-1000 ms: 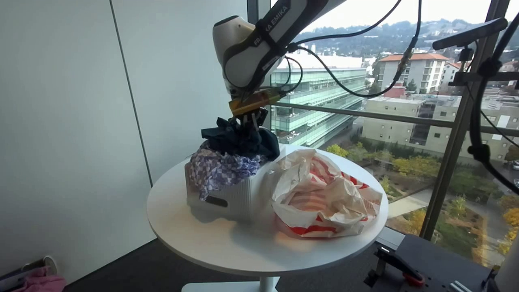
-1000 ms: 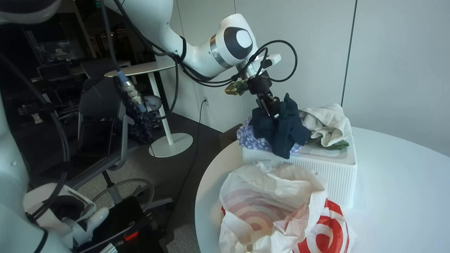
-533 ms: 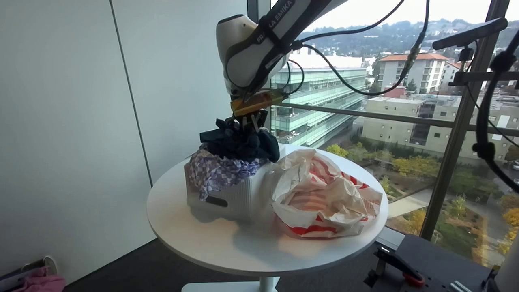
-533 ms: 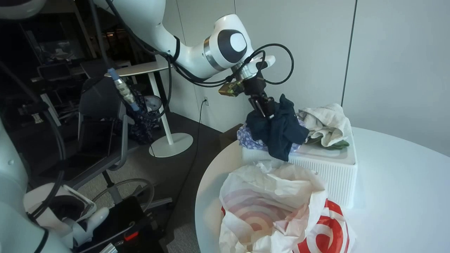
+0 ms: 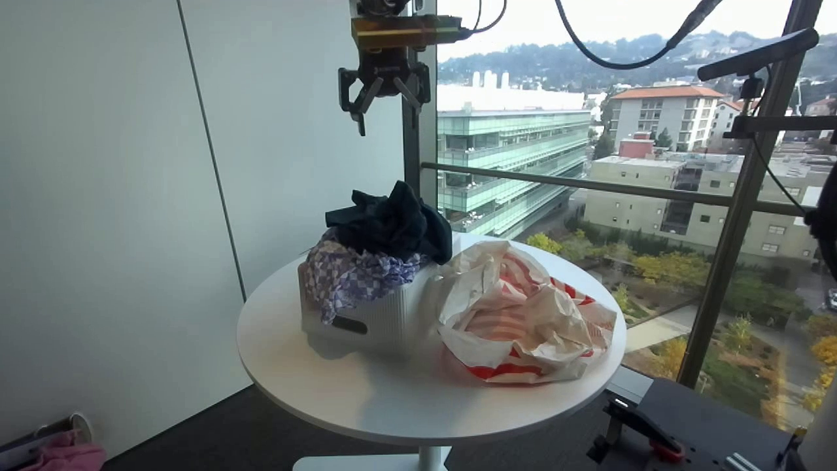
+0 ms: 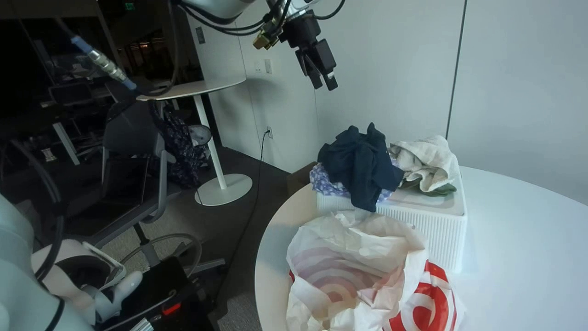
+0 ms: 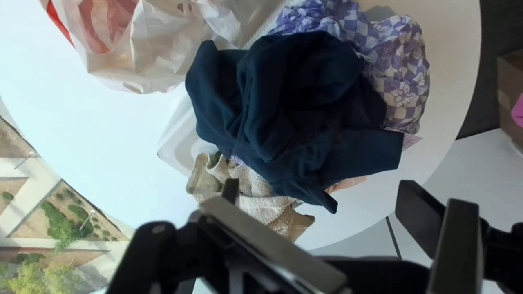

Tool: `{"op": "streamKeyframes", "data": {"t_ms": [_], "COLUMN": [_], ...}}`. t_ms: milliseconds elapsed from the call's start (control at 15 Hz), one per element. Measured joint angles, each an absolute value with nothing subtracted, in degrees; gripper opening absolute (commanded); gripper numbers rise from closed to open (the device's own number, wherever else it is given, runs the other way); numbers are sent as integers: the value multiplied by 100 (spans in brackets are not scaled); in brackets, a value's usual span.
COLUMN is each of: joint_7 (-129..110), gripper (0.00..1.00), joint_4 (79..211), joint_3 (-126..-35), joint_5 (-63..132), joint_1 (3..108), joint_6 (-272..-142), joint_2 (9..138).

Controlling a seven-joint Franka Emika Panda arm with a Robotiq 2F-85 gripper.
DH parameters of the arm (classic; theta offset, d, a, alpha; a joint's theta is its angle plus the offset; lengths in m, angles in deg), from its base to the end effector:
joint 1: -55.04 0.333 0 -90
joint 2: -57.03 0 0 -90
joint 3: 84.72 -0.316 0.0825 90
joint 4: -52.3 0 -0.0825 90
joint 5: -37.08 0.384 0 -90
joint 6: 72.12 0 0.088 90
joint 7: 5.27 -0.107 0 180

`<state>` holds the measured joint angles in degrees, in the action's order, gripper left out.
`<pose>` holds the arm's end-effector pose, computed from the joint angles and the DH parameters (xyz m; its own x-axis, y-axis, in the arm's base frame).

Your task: Take the clothing out of the carrier bag

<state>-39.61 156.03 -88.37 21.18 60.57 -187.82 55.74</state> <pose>0.5739 0.0769 0.5668 0.8942 -0.3052 0.3275 -0.3546 -0.9295 0.1019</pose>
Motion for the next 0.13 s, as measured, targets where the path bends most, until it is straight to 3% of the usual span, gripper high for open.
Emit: {"op": "streamKeyframes", "data": {"t_ms": [133], "joint_7": [-3935], "gripper": [100], "joint_4": [15182], "joint_3": [-8907], "joint_5": [2372], "joint_1": [6057], "joint_6": [-17900], "joint_2": [5337]}}
